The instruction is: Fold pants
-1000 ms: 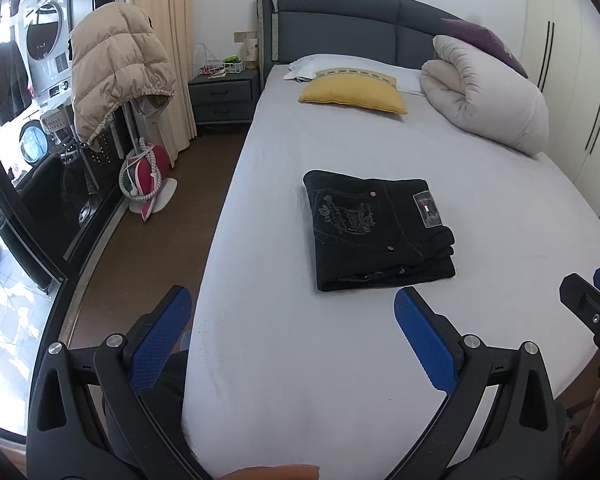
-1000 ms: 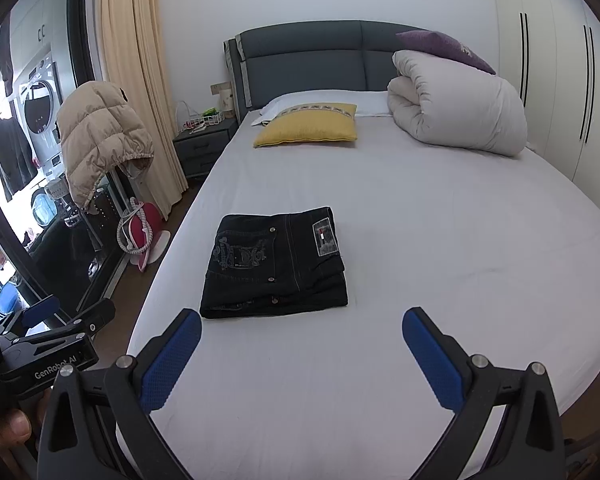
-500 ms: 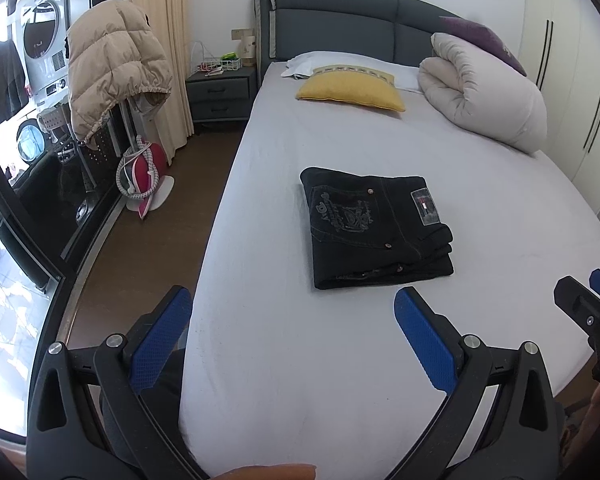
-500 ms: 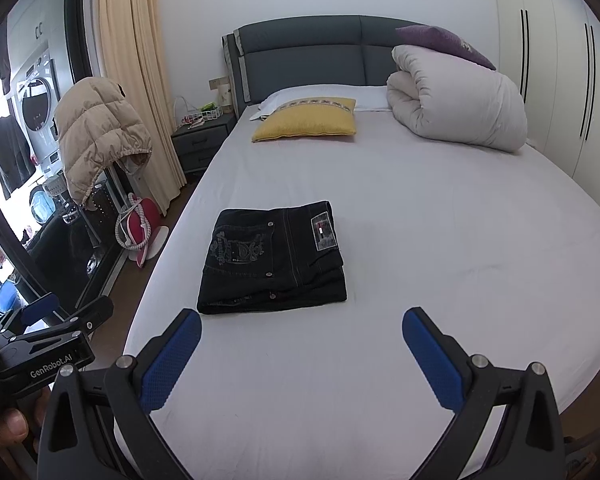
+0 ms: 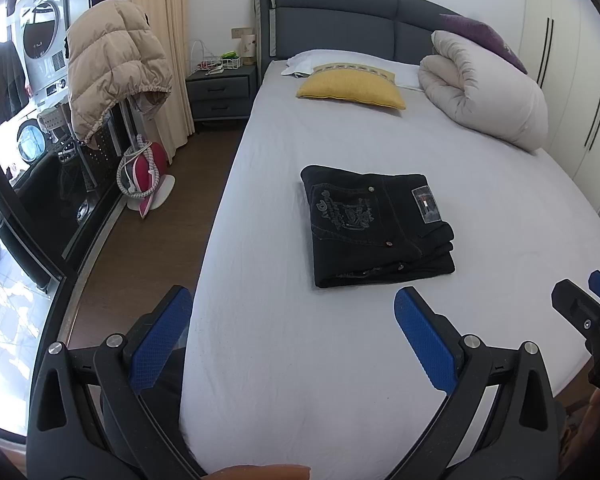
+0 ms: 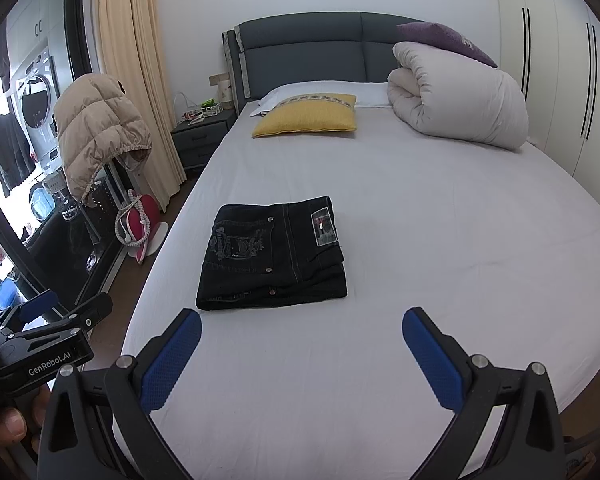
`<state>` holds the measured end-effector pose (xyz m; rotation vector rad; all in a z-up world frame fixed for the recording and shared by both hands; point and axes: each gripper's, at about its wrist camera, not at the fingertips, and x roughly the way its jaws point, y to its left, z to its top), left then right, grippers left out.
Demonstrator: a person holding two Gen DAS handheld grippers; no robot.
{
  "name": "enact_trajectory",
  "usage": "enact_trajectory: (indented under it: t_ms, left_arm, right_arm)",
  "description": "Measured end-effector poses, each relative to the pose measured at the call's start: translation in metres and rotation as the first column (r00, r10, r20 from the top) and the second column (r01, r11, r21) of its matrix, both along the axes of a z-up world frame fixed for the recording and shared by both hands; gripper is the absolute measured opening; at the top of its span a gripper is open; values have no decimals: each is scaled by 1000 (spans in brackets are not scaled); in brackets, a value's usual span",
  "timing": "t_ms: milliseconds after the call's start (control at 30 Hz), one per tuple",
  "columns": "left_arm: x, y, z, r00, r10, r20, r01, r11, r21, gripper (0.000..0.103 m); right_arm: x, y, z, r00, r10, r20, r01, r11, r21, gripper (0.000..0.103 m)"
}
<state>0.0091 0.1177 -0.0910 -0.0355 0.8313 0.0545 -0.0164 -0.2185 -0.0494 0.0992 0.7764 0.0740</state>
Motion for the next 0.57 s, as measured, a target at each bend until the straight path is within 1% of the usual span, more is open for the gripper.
enact_trajectory:
  t_ms: [567]
  left_arm:
    - [0,1,-6,1000,1,-5,-1,1000,-3,103]
  right_arm:
    - [-2,-4,-10,1000,-3,-22,3,1000,10,103]
